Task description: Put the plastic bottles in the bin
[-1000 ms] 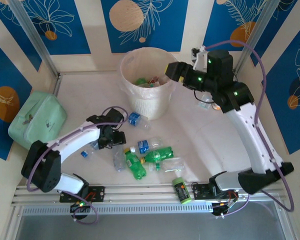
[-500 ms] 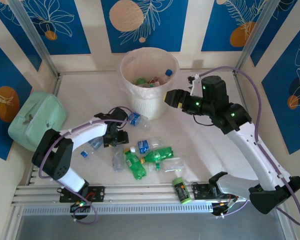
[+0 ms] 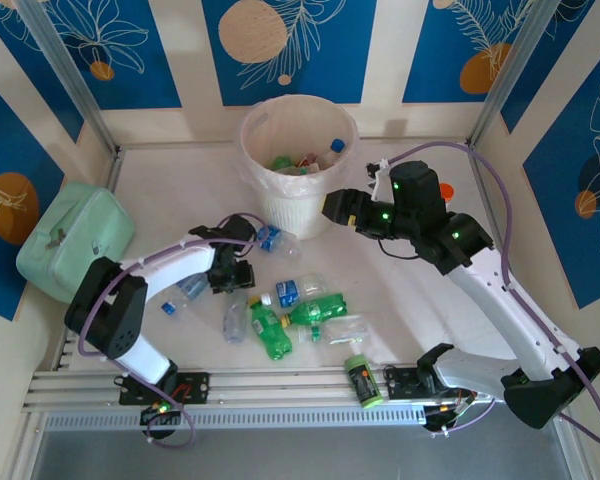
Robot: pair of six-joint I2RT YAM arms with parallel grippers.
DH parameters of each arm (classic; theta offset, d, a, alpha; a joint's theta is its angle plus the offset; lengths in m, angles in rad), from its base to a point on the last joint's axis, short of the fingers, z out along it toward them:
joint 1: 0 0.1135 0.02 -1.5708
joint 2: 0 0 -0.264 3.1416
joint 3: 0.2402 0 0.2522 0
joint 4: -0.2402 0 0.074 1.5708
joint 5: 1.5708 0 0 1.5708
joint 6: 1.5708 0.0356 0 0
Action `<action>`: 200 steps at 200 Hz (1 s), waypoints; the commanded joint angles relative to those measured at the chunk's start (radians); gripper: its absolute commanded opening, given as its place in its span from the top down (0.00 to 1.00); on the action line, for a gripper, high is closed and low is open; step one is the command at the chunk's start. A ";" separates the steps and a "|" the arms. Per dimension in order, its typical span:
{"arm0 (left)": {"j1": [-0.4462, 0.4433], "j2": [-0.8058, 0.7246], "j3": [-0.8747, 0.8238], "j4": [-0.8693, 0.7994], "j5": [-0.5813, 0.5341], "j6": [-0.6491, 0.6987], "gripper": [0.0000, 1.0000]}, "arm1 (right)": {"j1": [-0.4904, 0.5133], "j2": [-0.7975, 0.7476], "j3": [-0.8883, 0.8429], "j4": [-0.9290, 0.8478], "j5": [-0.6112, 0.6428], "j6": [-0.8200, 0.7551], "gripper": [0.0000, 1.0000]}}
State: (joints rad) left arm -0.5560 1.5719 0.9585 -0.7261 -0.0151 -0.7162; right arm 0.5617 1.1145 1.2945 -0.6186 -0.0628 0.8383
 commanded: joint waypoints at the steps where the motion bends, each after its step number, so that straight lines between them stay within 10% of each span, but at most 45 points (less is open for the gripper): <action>1: 0.010 -0.073 0.024 -0.054 -0.020 0.023 0.51 | 0.001 -0.026 0.024 -0.022 0.032 -0.008 0.30; 123: 0.044 -0.289 0.727 -0.415 -0.212 0.182 0.52 | -0.057 -0.068 -0.016 -0.041 0.046 -0.024 0.31; 200: 0.077 0.020 1.152 0.008 0.133 -0.026 0.53 | -0.071 -0.113 -0.072 -0.042 0.024 -0.012 0.31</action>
State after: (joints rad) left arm -0.4873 1.4761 2.0243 -0.9081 -0.0353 -0.6250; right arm 0.4969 1.0214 1.2304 -0.6472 -0.0257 0.8280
